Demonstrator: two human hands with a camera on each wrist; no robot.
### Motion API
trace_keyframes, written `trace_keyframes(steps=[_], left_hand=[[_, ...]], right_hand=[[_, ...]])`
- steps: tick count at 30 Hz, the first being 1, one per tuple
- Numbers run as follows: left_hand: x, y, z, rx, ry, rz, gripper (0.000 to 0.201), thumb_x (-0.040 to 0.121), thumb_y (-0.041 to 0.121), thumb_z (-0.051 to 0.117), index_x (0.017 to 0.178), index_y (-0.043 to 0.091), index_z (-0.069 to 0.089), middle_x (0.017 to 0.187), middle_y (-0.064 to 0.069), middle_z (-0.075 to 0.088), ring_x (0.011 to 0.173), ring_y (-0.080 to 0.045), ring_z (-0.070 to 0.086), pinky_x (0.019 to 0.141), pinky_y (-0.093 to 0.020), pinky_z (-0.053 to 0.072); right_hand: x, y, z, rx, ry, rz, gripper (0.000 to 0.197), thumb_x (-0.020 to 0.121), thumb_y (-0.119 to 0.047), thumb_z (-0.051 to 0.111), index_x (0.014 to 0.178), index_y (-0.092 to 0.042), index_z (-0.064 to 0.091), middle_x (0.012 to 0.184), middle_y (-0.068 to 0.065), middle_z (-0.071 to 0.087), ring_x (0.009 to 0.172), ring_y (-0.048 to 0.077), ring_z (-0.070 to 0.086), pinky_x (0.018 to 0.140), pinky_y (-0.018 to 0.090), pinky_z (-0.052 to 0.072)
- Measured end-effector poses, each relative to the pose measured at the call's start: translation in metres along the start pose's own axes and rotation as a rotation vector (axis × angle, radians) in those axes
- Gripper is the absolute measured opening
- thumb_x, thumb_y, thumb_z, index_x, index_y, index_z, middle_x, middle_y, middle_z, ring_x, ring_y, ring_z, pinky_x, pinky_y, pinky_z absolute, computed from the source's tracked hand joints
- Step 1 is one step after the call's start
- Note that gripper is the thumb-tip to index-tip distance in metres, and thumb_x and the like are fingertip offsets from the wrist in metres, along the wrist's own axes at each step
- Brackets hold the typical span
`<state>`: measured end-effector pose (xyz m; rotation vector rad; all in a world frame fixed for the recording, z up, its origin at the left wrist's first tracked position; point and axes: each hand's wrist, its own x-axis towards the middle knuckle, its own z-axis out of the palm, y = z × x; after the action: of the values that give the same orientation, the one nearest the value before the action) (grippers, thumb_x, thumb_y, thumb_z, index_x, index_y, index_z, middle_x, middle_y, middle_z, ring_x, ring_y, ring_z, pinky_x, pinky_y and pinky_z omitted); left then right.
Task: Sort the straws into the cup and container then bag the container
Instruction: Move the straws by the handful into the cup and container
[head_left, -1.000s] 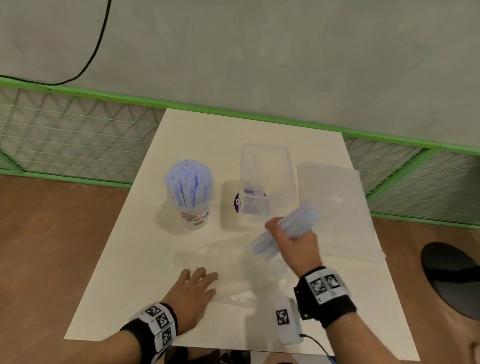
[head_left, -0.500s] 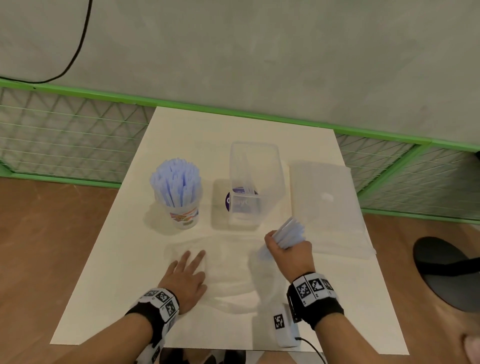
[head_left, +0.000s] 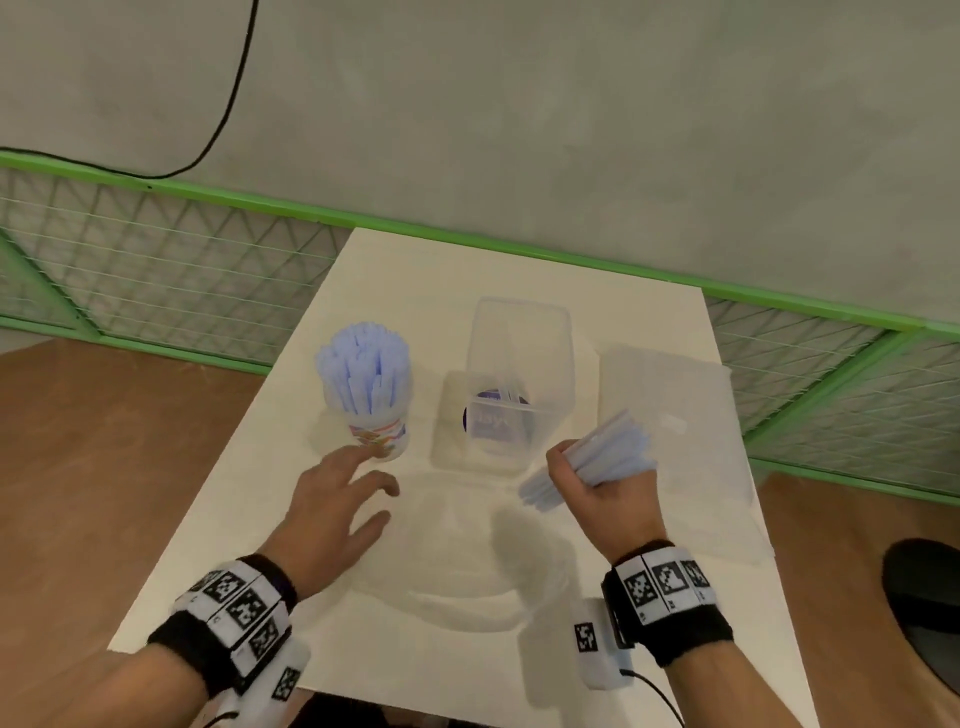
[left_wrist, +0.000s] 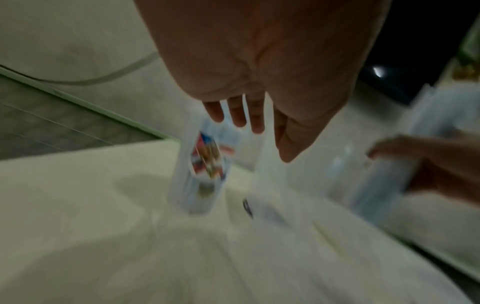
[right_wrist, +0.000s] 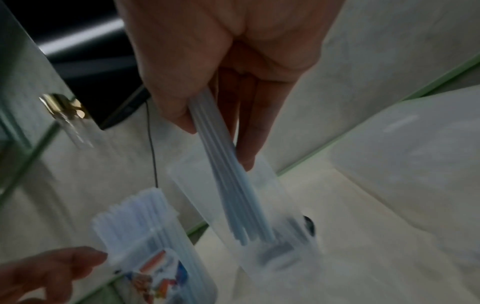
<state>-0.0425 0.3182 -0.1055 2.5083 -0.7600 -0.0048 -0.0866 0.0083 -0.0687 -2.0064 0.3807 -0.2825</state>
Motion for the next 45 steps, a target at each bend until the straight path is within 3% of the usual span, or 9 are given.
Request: trace_keyframes(steps=[5,9,15,18,23,28,36,42,45], left_hand=[[0.016,-0.019,-0.053,0.037,0.273,-0.121,0.056,0.075,0.058,0.054,0.119,0.024,0.06,0.141,-0.004,0.045,0.127,-0.024,0.043,0.096,-0.039,0.031],[0.054,-0.046,-0.068,0.106,0.183,-0.13,0.072,0.069,0.071,0.055,0.131,0.034,0.053,0.151,-0.007,0.033,0.134,-0.028,0.037,0.099,-0.053,0.034],[0.108,-0.071,-0.069,-0.04,-0.013,0.019,0.063,0.073,0.084,0.044,0.127,0.052,0.054,0.158,0.001,0.021,0.132,-0.02,0.037,0.106,-0.037,0.035],[0.125,-0.08,-0.073,-0.292,-0.077,-0.027,0.039,0.075,0.066,0.066,0.11,0.072,0.051,0.152,0.011,0.026,0.129,-0.009,0.038,0.106,-0.029,0.033],[0.135,-0.091,-0.065,-0.513,-0.016,-0.042,0.062,0.08,0.007,0.073,0.086,0.067,0.064,0.135,0.016,0.05,0.114,-0.001,0.055,0.093,-0.013,0.042],[0.134,-0.095,-0.063,-0.592,-0.028,-0.041,0.035,0.078,0.024,0.066,0.084,0.058,0.07,0.127,0.037,0.048,0.111,0.007,0.055,0.093,-0.01,0.042],[0.114,-0.084,-0.086,-0.6,0.05,-0.053,0.031,0.099,0.038,0.04,0.124,0.043,0.057,0.146,0.022,0.037,0.133,0.011,0.032,0.104,-0.012,0.029],[0.083,-0.05,-0.099,-0.585,0.192,0.044,0.051,0.095,0.023,0.058,0.142,0.034,0.042,0.145,0.016,0.043,0.138,-0.004,0.035,0.112,-0.016,0.028],[0.083,-0.046,-0.102,-0.625,0.212,0.013,0.05,0.095,0.018,0.06,0.14,0.033,0.046,0.14,0.019,0.05,0.132,-0.001,0.043,0.107,-0.011,0.032]], right_hand=[[0.006,-0.06,0.014,0.262,-0.14,-0.061,0.009,0.086,-0.014,0.075,0.078,-0.009,0.073,0.079,0.0,0.075,0.082,0.01,0.072,0.067,0.021,0.054],[0.024,-0.094,0.05,0.189,-0.305,-0.083,0.018,0.082,-0.026,0.073,0.079,-0.008,0.073,0.079,0.006,0.074,0.082,0.019,0.071,0.07,0.049,0.059],[0.043,-0.129,0.108,0.072,-0.387,-0.124,0.03,0.08,-0.036,0.072,0.079,-0.006,0.071,0.076,0.013,0.071,0.074,0.024,0.07,0.066,0.048,0.055],[0.052,-0.142,0.124,0.052,-0.381,-0.169,0.028,0.082,-0.035,0.071,0.081,-0.007,0.071,0.075,0.012,0.071,0.073,0.022,0.069,0.067,0.046,0.055],[0.072,-0.151,0.141,-0.013,-0.376,-0.232,0.039,0.079,-0.048,0.065,0.082,-0.009,0.074,0.077,0.012,0.073,0.076,0.021,0.071,0.067,0.047,0.056],[0.078,-0.137,0.16,-0.087,-0.443,-0.222,0.047,0.076,-0.059,0.062,0.093,-0.019,0.077,0.087,0.002,0.076,0.084,0.012,0.072,0.076,0.042,0.057],[0.078,-0.119,0.181,-0.136,-0.272,-0.243,0.058,0.068,-0.063,0.073,0.114,-0.031,0.062,0.108,-0.017,0.056,0.112,0.018,0.055,0.095,0.043,0.048],[0.067,-0.127,0.172,-0.092,-0.304,-0.311,0.059,0.072,-0.058,0.071,0.124,-0.046,0.045,0.127,-0.018,0.051,0.122,0.008,0.048,0.104,0.035,0.041],[0.054,-0.129,0.161,-0.032,-0.242,-0.307,0.062,0.083,-0.042,0.074,0.135,-0.035,0.041,0.135,-0.019,0.049,0.121,0.001,0.05,0.098,0.017,0.04]])
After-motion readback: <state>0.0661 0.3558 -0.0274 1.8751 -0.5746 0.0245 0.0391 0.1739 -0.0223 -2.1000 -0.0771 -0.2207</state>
